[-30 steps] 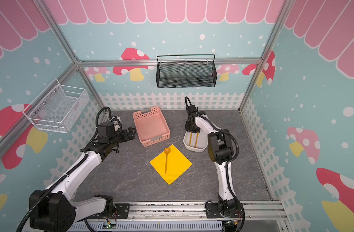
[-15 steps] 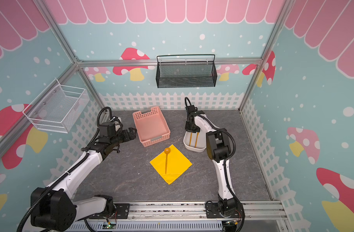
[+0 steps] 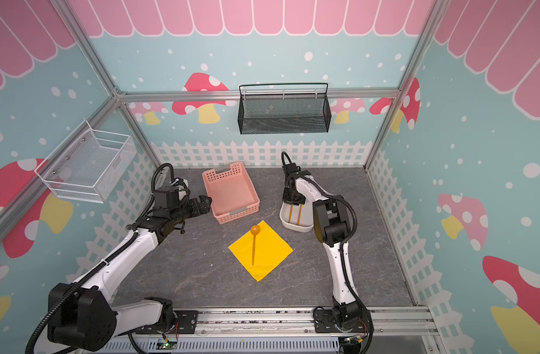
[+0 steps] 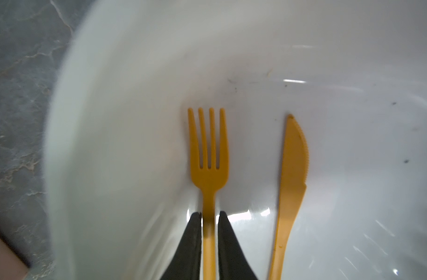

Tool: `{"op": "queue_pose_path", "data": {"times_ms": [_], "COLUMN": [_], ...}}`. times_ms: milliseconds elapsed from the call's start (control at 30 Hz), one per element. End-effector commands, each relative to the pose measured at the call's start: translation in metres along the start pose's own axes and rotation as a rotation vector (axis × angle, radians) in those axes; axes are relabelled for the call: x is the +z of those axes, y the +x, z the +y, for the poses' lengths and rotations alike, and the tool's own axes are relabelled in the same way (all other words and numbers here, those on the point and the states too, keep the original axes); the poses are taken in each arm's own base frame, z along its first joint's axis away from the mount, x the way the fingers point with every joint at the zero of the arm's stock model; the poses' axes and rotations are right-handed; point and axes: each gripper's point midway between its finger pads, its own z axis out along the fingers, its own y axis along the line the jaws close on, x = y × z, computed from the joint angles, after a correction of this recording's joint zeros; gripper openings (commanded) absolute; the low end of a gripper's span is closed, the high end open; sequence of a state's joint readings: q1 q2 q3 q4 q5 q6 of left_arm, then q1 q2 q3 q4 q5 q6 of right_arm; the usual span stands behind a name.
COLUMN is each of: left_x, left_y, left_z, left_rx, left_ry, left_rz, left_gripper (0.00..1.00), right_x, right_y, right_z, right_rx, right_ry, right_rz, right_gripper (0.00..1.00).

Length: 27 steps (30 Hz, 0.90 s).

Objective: Place the utensils on the paper napkin and roll it up
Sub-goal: 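Lower the right gripper onto the yellow fork handle and grasp it, then lift the fork with the right gripper and carry it over the napkin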

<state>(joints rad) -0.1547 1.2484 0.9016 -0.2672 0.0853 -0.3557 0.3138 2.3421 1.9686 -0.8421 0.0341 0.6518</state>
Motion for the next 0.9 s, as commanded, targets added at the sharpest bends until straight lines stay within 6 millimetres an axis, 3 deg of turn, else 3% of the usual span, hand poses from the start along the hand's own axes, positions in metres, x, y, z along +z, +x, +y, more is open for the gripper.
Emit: {"op": "queue_pose_path", "data": {"times_ms": [0, 533, 867], "left_x": [-0.001, 0.001, 0.003], "left_y": [-0.008, -0.003, 0.001], "left_z": [-0.004, -0.01, -0.016], "left_rx": [0.013, 0.032, 0.045], "left_ry": [-0.01, -0.002, 0.007], "left_rz": [-0.01, 0.003, 0.013], "left_gripper": [1.0, 1.0, 1.0], "right_x": [0.007, 0.024, 0.01], "right_y": [0.0, 0.01, 0.003], "right_z": [-0.002, -0.008, -0.01], "right_rx": [0.02, 0.031, 0.03], "right_ry": [0.003, 0.03, 0.037], "right_rz": [0.014, 0.052, 0.017], "right_gripper": [0.16, 0.14, 0.09]}}
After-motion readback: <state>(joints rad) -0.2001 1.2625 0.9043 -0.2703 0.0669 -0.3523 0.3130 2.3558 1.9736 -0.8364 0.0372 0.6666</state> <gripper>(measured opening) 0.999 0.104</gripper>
